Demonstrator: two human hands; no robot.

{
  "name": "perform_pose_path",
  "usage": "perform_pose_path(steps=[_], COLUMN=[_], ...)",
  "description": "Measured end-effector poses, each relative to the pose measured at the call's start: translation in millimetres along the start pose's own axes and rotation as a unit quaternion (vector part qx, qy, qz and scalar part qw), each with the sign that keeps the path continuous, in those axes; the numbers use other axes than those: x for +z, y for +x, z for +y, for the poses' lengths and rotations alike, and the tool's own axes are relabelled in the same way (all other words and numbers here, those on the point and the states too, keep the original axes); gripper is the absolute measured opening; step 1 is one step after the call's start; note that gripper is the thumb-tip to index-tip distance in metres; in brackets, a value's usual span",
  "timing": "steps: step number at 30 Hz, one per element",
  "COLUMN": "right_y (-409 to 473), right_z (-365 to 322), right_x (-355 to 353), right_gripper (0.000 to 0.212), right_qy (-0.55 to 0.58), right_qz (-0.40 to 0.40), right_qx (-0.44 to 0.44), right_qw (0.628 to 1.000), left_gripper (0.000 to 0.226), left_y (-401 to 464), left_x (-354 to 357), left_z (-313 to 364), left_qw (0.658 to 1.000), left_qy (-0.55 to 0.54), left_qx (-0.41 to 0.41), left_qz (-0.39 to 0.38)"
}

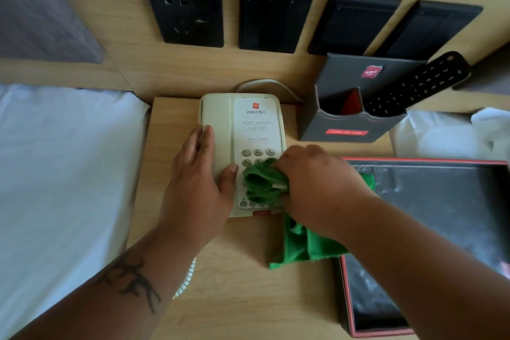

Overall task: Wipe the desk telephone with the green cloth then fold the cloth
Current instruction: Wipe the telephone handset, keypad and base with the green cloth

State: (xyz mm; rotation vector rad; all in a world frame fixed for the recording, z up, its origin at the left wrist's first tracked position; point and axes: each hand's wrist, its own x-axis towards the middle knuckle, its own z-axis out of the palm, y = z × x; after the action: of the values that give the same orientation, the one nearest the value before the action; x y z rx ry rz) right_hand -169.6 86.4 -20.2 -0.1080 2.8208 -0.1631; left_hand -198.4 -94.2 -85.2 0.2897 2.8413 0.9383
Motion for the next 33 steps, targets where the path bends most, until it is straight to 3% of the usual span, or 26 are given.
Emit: perform_pose_path(steps=[3, 7, 17, 20, 23, 29, 33], right_y=[23, 49, 24, 27, 36, 35, 34], right_z=[-4, -18, 6, -1, -12, -13, -17], right_x=[-6, 4, -3, -3, 1, 7, 8], right_gripper=[0.034, 0.033, 0.033, 0.043, 0.039, 0.033, 0.041], right_qy=[0.02, -0.073, -0.097, -0.073, -0.092, -0.112, -0.024], right_qz=[0.082, 0.033, 0.001, 0.035, 0.025, 0.015, 0.012], right_qx=[-0.019, -0.068, 0.024, -0.048, -0.117, -0.063, 0.048], right_qw=[0.996, 0.994, 0.995, 0.996, 0.989, 0.992, 0.998], left_gripper=[0.077, 0.076, 0.076, 0.076, 0.077, 0.077, 0.077], left_y=[1, 1, -1, -1, 0, 0, 0], left_x=[0, 0, 1, 1, 2, 0, 0], left_z=[-1, -1, 1, 0, -1, -2, -2], left_qw=[1.0, 1.0, 1.0, 1.0, 1.0, 1.0, 1.0], left_qy=[-0.006, -0.006, -0.015, -0.014, -0.01, -0.011, -0.012], left_qx=[-0.007, -0.013, -0.013, -0.009, -0.009, -0.005, 0.001], left_qz=[-0.001, -0.004, 0.003, 0.004, 0.001, -0.002, 0.001])
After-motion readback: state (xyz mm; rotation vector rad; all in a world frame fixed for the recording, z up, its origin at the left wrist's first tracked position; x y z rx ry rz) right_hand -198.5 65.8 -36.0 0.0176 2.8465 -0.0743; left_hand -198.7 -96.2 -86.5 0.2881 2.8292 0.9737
